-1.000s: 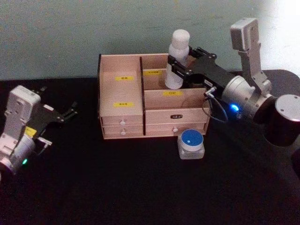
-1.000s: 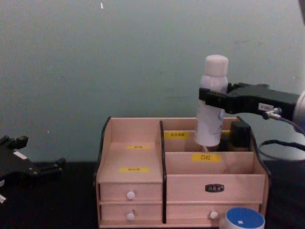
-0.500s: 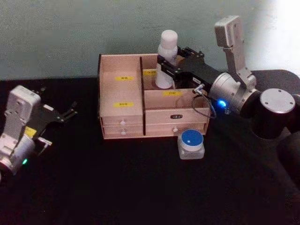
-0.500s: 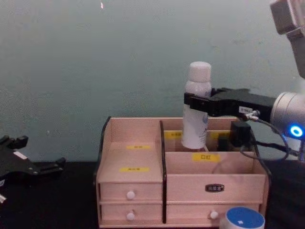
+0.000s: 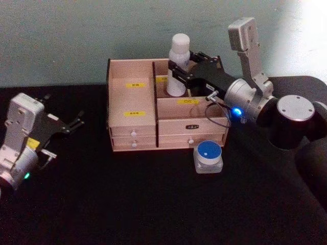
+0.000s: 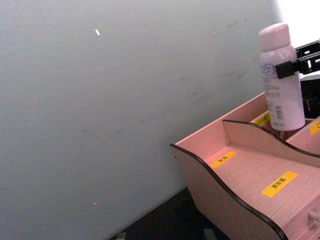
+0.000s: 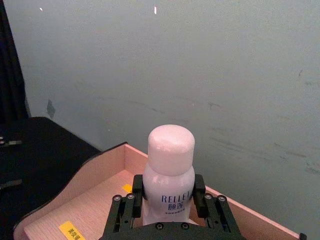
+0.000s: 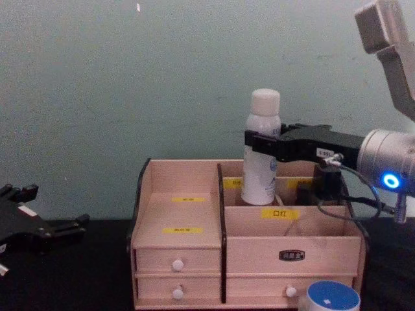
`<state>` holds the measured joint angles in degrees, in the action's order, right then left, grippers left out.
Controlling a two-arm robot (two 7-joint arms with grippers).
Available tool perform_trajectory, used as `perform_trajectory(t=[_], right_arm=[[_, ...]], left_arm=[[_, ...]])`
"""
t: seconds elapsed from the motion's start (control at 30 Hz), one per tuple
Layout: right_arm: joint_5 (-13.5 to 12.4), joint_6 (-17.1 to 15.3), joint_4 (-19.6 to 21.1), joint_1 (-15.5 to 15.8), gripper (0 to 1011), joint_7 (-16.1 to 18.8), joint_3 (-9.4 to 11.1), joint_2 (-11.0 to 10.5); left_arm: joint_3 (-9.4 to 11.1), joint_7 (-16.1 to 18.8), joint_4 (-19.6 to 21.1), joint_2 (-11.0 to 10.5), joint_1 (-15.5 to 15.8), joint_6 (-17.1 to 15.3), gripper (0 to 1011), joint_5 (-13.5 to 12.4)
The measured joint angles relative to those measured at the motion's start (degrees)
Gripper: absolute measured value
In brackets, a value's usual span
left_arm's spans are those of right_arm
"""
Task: Pick up the facial cleanser and watermelon frost from the table and place them into the tiered storage box.
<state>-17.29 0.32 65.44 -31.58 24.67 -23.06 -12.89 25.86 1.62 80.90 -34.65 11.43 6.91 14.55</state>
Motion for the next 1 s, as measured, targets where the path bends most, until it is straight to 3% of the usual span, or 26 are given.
perform_trajectory(t=[1.0], right_arm=[[1.67,-0.77,-6.50,-0.61,593,-0.47,-0.24,1.92]], left_arm=[[0.00,0.00,0.00,0.00,0.00,0.00,1001,0.00]])
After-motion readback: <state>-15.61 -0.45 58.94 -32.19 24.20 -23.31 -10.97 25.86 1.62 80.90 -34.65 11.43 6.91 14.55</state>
